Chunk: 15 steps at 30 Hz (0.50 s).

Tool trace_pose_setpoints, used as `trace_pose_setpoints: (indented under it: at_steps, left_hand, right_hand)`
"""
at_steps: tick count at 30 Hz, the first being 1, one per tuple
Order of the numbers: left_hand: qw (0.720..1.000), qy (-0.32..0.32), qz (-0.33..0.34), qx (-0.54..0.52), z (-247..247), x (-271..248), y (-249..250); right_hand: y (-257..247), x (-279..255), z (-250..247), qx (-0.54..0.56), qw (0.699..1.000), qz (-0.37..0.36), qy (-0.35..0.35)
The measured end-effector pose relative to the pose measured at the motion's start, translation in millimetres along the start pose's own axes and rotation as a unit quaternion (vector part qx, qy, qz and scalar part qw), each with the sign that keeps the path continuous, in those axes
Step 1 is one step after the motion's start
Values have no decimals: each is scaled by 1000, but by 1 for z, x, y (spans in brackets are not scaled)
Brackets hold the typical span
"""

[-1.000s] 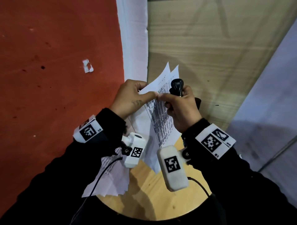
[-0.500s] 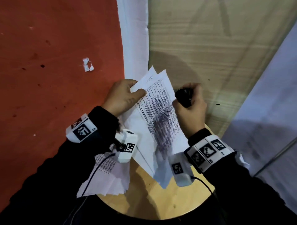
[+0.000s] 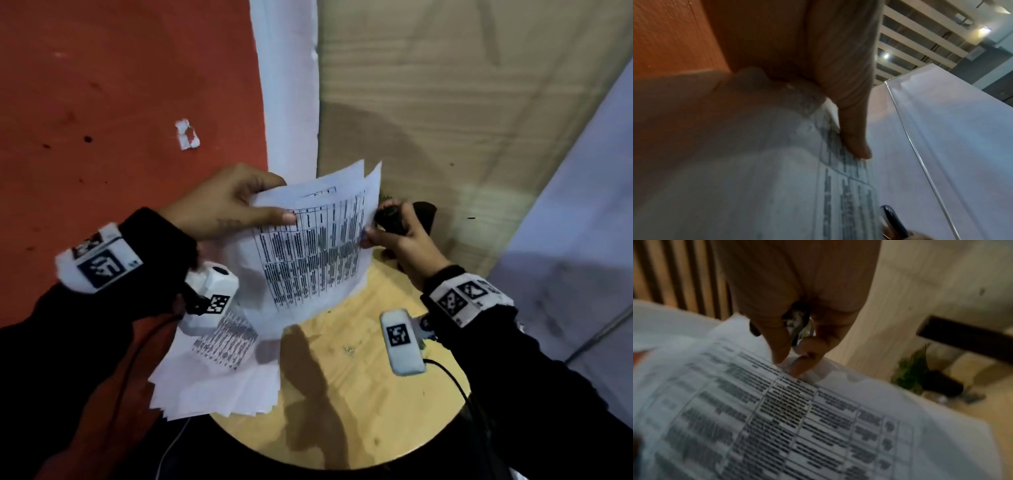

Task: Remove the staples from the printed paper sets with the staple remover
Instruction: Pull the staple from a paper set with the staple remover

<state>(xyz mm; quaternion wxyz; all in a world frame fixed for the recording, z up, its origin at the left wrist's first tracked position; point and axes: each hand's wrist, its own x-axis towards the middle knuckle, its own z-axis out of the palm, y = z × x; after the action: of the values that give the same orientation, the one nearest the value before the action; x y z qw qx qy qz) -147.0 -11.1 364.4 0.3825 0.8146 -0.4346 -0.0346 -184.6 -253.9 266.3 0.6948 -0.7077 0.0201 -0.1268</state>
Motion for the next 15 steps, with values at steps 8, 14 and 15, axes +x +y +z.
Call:
trace_pose_setpoints:
  at_steps: [8,14,15]
  left_hand:
    - [993,99,-53,-40,-38,-13,-23]
    - [914,249,-163,-276,-1,-62,-95]
    - [902,246,-186,-303,19,-67,-103]
  right_hand:
    - [-13,12,28,135,991,5,-24]
    - [13,20,40,199,970,29,137]
    - [23,19,46,194,968,42,152]
